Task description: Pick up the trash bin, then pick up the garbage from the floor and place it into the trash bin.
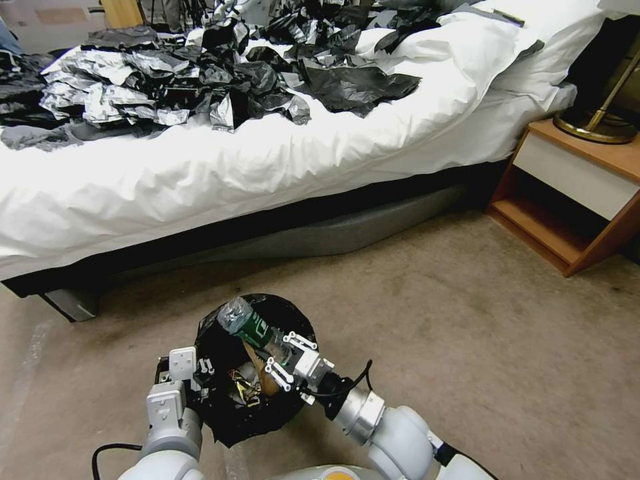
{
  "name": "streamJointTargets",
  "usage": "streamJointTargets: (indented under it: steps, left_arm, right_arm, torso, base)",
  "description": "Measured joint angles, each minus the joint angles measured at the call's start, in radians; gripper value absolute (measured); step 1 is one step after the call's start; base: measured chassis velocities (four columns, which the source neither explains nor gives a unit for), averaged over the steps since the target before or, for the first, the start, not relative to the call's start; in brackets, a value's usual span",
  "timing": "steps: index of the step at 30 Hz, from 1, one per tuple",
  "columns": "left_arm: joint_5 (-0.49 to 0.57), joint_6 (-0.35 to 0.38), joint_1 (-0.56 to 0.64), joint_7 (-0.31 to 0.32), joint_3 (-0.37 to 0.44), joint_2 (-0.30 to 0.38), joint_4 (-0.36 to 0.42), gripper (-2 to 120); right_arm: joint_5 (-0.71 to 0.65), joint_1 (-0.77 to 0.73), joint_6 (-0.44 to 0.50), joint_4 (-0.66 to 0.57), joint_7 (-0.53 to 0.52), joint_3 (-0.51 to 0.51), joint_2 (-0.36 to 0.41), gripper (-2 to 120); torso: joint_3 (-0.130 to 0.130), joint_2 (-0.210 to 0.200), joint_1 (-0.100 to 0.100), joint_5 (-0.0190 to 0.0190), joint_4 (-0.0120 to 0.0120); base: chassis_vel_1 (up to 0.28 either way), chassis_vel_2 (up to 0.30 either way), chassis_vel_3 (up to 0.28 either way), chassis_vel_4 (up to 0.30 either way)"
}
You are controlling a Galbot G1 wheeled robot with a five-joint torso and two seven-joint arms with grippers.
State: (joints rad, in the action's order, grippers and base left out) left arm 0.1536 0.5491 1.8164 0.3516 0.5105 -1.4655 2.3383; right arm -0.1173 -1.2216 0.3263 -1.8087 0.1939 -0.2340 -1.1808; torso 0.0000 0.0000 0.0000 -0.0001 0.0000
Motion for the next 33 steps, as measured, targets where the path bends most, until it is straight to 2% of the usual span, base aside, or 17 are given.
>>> streamJointTargets:
  steps: [11,13,15,17,19,21,23,26,27,29,30,33]
  left_arm:
    - [0.008,0.012,0.005,0.003,-0.008,-0.004,0.008,0]
    - [0.007,0.012,0.004,0.003,-0.009,-0.005,0.008,0]
    - [0.007,0.012,0.004,0.003,-0.009,-0.005,0.008,0]
    - [0.007,0.012,0.003,0.003,-0.009,-0.005,0.008,0]
    - [0.006,0.012,0.003,0.003,-0.009,-0.005,0.008,0]
    - [0.006,0.012,0.004,0.003,-0.009,-0.005,0.008,0]
    - [0.005,0.012,0.004,0.003,-0.009,-0.005,0.009,0]
    - [0.005,0.012,0.006,0.004,-0.009,-0.004,0.011,0]
    - [0.005,0.012,0.006,0.004,-0.009,-0.004,0.011,0]
    - [0.005,0.013,0.007,0.004,-0.009,-0.003,0.013,0]
    - [0.005,0.013,0.007,0.004,-0.009,-0.003,0.013,0]
    - [0.007,0.019,0.008,0.004,-0.008,-0.001,0.017,0]
  right_arm:
    - [0.010,0.024,-0.007,0.094,-0.008,-0.003,-0.019,26]
    - [0.014,0.022,-0.010,0.095,-0.008,0.001,-0.020,37]
    - [0.016,0.019,-0.011,0.094,-0.008,0.002,-0.020,41]
    - [0.020,0.011,-0.012,0.089,-0.007,0.005,-0.019,51]
    - [0.020,0.007,-0.012,0.087,-0.007,0.006,-0.019,54]
    - [0.021,0.000,-0.012,0.081,-0.007,0.009,-0.016,66]
    - [0.022,-0.002,-0.013,0.077,-0.007,0.010,-0.015,69]
    - [0.022,-0.008,-0.014,0.071,-0.007,0.013,-0.011,84]
    - [0.022,-0.008,-0.014,0.071,-0.007,0.013,-0.011,84]
    - [0.023,-0.013,-0.015,0.066,-0.006,0.016,-0.008,95]
    - [0.023,-0.013,-0.015,0.066,-0.006,0.016,-0.008,95]
    - [0.024,-0.018,-0.015,0.058,-0.006,0.024,-0.004,106]
  torso:
    - [0.000,0.000,0.000,0.0001,0.0000]
    - [0.000,0.000,0.000,0.0001,0.0000]
    - [0.000,0.000,0.000,0.0001,0.0001]
    - [0.000,0.000,0.000,0.0001,0.0000]
    - [0.000,0.000,0.000,0.0001,0.0000]
    - [0.000,0.000,0.000,0.0001,0.0000]
    - [0.000,0.000,0.000,0.0000,0.0000]
    - [0.000,0.000,0.000,0.0001,0.0000]
    - [0.000,0.000,0.000,0.0001,0.0000]
    - [0.000,0.000,0.000,0.0000,0.0000]
    - [0.000,0.000,0.000,0.0000,0.0000]
    - [0.000,0.000,0.000,0.0001,0.0000]
  base:
    - [0.000,0.000,0.000,0.000]
    - [0.000,0.000,0.000,0.000]
    - [0.000,0.000,0.000,0.000]
    - [0.000,0.000,0.000,0.000]
    - [0.000,0.000,0.000,0.000]
    - [0.000,0.000,0.000,0.000]
    - [0.000,0.000,0.000,0.000]
    - [0.000,0.000,0.000,0.000]
    - [0.000,0.000,0.000,0.000]
    - [0.000,0.000,0.000,0.000]
    - [0.000,0.000,0.000,0.000]
    - [0.000,0.000,0.000,0.000]
